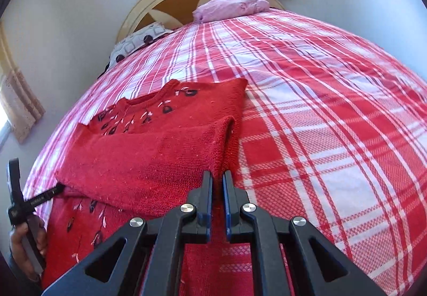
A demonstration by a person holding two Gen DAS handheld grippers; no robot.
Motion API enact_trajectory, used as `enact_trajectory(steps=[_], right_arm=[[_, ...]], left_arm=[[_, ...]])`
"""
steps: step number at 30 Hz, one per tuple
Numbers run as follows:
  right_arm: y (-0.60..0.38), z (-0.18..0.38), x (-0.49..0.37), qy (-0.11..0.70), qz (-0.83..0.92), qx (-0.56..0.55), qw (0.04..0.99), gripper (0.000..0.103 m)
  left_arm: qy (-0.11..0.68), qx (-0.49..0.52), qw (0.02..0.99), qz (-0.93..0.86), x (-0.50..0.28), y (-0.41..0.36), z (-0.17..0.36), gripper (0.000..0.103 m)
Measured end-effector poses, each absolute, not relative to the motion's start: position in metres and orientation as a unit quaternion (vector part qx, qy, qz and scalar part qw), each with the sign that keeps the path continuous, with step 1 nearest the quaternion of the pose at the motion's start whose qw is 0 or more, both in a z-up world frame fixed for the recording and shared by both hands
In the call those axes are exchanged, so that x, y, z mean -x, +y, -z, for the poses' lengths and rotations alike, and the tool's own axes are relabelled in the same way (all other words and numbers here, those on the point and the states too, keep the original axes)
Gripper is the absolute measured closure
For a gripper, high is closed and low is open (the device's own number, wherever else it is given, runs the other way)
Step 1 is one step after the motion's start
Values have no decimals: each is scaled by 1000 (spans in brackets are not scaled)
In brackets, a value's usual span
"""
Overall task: Fold small clothes
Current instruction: 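Fold the held side panel toward the sweater center, open right gripper, then move both open grippers toward the sweater hem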
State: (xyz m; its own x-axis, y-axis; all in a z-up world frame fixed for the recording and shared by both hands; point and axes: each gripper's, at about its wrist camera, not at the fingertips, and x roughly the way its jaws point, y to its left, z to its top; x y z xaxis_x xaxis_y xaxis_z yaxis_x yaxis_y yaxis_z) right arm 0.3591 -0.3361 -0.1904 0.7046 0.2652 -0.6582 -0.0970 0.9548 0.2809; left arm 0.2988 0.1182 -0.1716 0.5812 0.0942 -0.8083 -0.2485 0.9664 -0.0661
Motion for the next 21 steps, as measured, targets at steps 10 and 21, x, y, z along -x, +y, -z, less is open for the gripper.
enact_trajectory(steps=[10,21], right_arm=[[-337,188,-370,364,-76,-104,922,97],[-362,183,-350,350,-64,-117,927,59]], left_arm=[[437,120,885,-110,-293,130,170,0],[410,130,895,-117,-262,135,156,0]])
